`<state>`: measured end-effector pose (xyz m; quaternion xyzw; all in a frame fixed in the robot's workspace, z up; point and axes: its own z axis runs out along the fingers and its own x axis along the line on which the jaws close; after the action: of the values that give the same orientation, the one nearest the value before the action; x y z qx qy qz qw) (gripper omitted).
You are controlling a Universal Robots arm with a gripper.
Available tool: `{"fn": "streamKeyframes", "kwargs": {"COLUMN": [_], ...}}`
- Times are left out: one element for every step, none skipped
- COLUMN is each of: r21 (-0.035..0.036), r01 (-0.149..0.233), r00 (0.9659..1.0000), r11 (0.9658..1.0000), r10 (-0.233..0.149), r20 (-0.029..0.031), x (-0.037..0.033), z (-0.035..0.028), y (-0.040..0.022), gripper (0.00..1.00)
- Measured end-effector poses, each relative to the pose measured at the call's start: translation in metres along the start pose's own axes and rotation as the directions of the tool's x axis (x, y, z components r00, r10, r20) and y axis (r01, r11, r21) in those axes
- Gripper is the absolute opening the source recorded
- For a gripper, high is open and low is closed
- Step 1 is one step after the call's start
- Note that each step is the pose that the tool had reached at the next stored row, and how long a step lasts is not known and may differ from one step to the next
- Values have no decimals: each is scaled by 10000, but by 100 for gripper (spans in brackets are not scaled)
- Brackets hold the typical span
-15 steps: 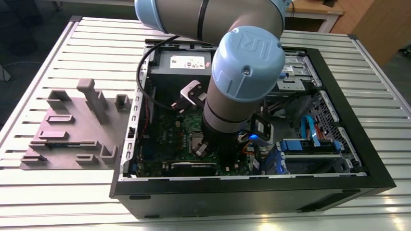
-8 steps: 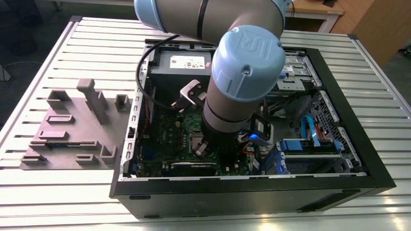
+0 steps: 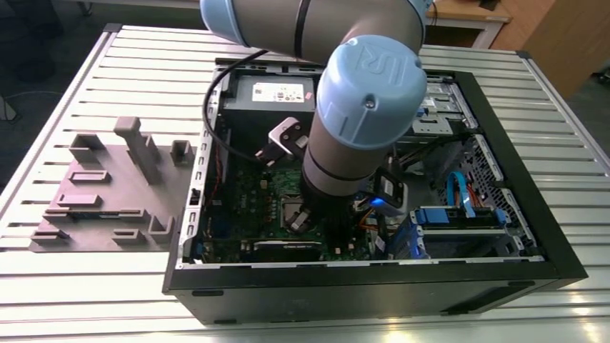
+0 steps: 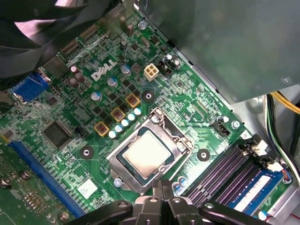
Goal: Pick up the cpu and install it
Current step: 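Install the first cpu locking lever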
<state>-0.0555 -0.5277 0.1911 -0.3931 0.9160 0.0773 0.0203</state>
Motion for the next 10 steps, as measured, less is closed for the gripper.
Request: {"fn": "streamKeyframes", "kwargs": {"r21": [-2,-4,-3,-3,-3,0,-2,-2,-1,1], "r01": [0,2,2,1,3,4,5,5,3,3], "r00": [10000,10000,10000,10000,10000,10000,10000,10000,10000,10000], "r11": [10000,10000,10000,10000,10000,10000,10000,10000,10000,10000], "r10": [0,-2,-2,-1,-3,-4,-5,-5,-3,-3], "r20": [2,4,5,6,6,5,7,6,5,6], "x": [-6,-9,-7,-2,4,11,18,25,30,31], "z": [0,2,4,7,7,6,6,6,5,6], "y": [-9,-15,-19,-23,-31,-38,-46,-52,-55,-56], "gripper": [10,10,10,10,10,10,10,10,10,10]}}
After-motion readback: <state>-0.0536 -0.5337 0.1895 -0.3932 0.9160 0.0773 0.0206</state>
